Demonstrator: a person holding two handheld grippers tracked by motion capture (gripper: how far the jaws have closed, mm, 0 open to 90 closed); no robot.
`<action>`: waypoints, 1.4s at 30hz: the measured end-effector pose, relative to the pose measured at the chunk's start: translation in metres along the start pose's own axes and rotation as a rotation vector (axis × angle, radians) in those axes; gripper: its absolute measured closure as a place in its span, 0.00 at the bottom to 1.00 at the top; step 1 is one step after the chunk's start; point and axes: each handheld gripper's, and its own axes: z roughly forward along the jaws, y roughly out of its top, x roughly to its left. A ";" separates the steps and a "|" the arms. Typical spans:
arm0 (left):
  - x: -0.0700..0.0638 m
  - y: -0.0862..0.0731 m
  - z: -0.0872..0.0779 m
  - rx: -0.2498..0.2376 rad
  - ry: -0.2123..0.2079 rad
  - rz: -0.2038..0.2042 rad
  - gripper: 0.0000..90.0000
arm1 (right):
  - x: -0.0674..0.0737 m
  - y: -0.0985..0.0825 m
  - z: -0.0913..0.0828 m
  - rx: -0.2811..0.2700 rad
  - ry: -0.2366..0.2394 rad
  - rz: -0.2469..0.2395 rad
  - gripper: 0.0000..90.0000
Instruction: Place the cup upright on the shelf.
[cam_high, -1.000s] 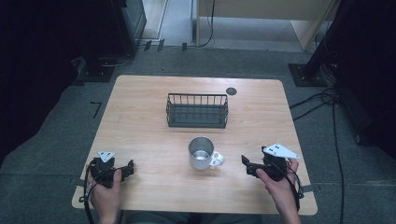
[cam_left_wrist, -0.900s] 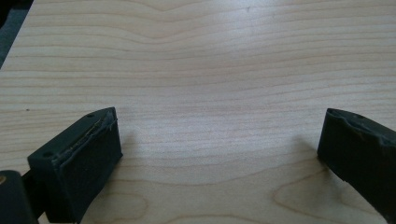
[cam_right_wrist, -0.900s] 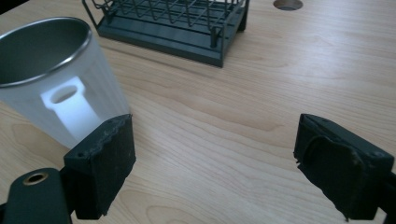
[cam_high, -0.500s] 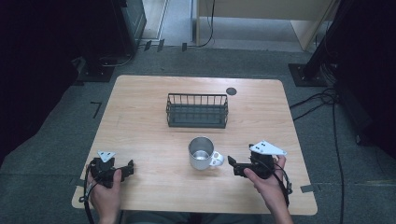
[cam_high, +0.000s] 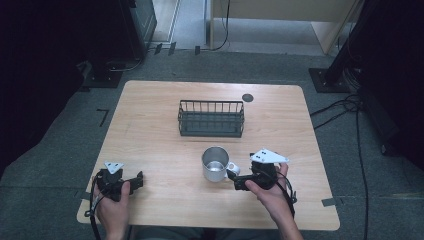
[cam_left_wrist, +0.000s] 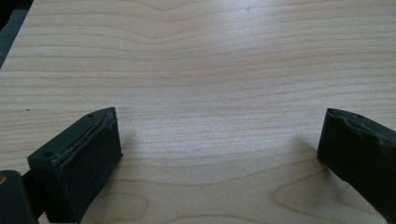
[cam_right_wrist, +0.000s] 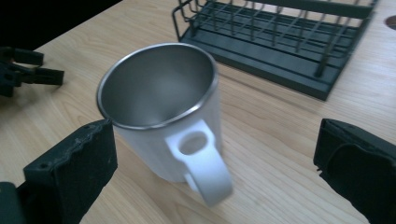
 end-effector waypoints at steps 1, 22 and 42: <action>0.000 0.000 0.000 0.000 0.000 0.000 0.00 | 0.003 0.001 0.003 0.002 0.009 -0.008 0.00; 0.000 0.000 0.000 0.000 0.000 0.000 0.00 | 0.030 0.012 0.050 0.073 0.019 -0.068 0.00; 0.000 0.000 0.000 0.000 0.000 0.000 0.00 | 0.040 0.014 0.071 0.108 -0.048 -0.125 0.06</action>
